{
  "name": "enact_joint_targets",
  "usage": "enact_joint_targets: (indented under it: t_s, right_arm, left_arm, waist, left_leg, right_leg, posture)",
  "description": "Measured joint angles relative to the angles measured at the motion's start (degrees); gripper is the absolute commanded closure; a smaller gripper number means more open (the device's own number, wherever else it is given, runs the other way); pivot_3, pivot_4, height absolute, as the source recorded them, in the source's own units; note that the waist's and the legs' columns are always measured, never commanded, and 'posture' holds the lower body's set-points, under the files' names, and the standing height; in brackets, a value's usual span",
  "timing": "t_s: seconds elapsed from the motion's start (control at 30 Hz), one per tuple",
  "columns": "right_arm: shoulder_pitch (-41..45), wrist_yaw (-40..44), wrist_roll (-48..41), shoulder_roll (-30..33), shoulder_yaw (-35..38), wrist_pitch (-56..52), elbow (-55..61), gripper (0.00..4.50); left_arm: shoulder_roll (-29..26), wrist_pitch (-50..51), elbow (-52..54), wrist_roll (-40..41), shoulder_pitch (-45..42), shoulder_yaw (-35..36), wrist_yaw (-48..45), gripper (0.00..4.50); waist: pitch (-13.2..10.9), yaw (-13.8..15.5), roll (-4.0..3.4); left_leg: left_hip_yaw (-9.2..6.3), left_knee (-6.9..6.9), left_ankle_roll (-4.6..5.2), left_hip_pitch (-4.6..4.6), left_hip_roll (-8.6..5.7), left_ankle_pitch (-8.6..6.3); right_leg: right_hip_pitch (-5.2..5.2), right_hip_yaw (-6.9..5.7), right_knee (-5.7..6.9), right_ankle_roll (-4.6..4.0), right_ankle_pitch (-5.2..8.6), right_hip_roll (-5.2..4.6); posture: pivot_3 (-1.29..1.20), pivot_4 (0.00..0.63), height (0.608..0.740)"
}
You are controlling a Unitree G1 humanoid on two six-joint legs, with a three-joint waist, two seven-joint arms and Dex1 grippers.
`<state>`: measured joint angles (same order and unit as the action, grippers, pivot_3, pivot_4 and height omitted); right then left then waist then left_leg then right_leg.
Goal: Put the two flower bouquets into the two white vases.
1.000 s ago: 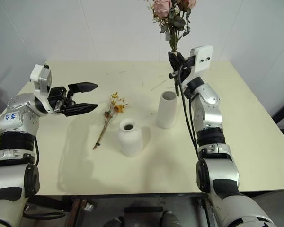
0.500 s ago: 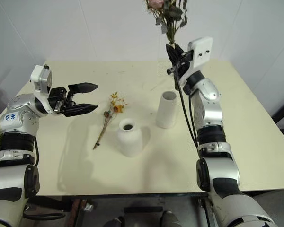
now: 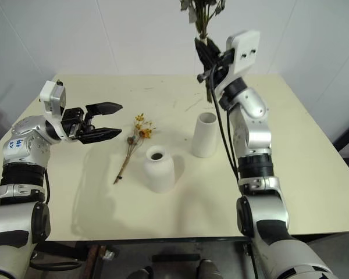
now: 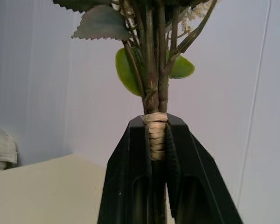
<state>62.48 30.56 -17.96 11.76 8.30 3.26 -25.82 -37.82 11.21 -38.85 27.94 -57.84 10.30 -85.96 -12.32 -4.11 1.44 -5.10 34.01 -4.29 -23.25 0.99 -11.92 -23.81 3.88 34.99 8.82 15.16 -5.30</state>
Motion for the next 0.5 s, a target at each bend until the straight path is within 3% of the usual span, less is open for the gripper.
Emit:
enact_joint_targets:
  t_s: [0.5]
  right_arm:
    - [-2.6, 0.0, 0.3, 0.7, 0.3, 1.9, -5.4, 4.43]
  left_arm:
    - [0.0, 0.0, 0.1, 0.0, 0.0, 0.0, 0.0, 0.00]
  waist:
    - [0.0, -0.2, 0.00]
  left_leg:
    - [-0.01, 0.00, -0.02, 0.00, 0.00, 0.01]
  right_leg:
    - [0.00, 0.00, 0.00, 0.00, 0.00, 0.00]
  posture:
    - [0.00, 0.150, 0.740]
